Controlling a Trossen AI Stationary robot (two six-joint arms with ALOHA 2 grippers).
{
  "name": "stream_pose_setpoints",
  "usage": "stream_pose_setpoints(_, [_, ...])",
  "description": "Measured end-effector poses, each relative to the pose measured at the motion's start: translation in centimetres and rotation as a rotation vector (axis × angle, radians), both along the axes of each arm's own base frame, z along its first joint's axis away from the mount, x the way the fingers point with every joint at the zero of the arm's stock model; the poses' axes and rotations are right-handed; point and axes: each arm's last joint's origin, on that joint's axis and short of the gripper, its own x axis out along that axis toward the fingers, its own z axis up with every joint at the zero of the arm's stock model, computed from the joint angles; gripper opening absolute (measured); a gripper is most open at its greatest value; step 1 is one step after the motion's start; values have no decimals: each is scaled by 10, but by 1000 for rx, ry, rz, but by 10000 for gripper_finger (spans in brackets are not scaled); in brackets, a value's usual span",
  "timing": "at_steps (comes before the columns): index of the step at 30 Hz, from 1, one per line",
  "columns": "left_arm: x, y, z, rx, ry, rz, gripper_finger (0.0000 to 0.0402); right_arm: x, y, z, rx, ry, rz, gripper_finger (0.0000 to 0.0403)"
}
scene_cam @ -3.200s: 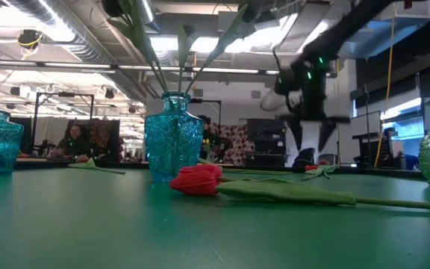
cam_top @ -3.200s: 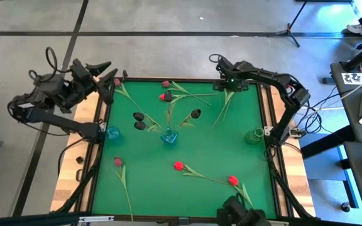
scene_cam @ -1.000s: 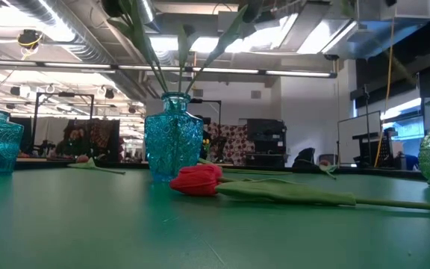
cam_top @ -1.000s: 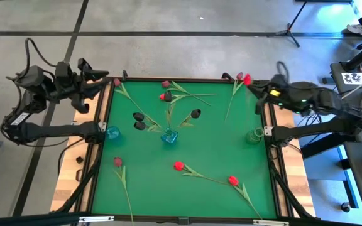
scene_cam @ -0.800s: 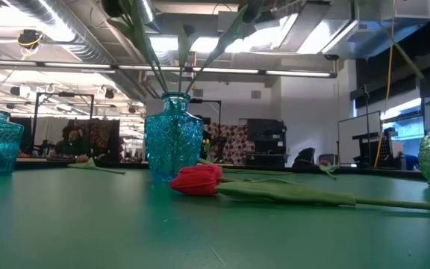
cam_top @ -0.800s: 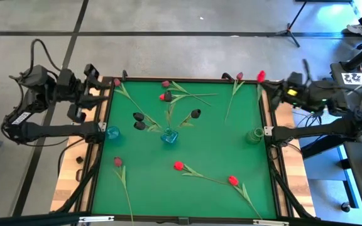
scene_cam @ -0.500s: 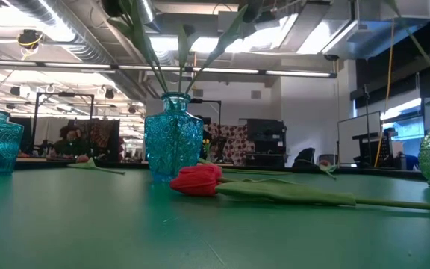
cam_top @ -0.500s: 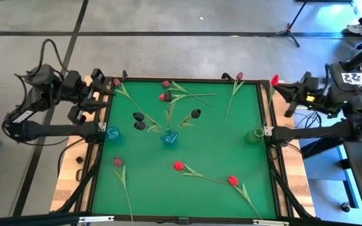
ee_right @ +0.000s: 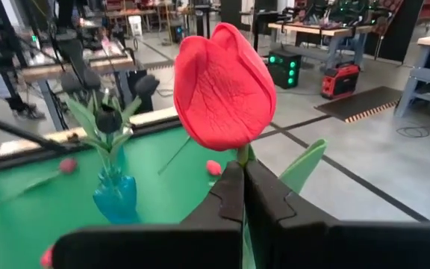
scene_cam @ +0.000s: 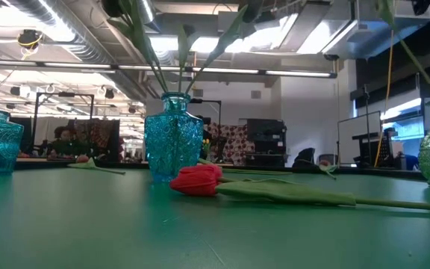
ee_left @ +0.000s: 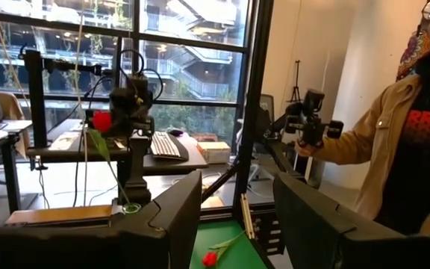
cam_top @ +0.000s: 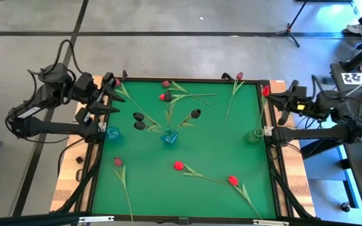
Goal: Sort flowers into vase by color
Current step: Put the top right red tulip into the green vase, then put the right red tulip into the green vase
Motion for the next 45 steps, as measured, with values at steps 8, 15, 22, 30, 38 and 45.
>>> stream_pose_setpoints(8, [-8,-2,2,18,-23,1,163,-2,0,-14,-17,153,5,32])
stream_pose_setpoints(15, [-12,-4,3,98,-55,9,163,-7,1,-25,43,292,17,114])
stream_pose_setpoints(22, [-12,-4,0,96,-29,9,163,-4,2,-3,120,404,29,179])
stream_pose_setpoints(30, [-12,-4,-3,119,-10,9,163,-3,4,37,233,622,38,217])
stream_pose_setpoints(38, [-12,-4,-3,169,-24,14,163,7,9,73,457,520,150,207])
stream_pose_setpoints(45, [-12,-3,-3,222,-39,22,163,34,16,65,736,581,280,188])
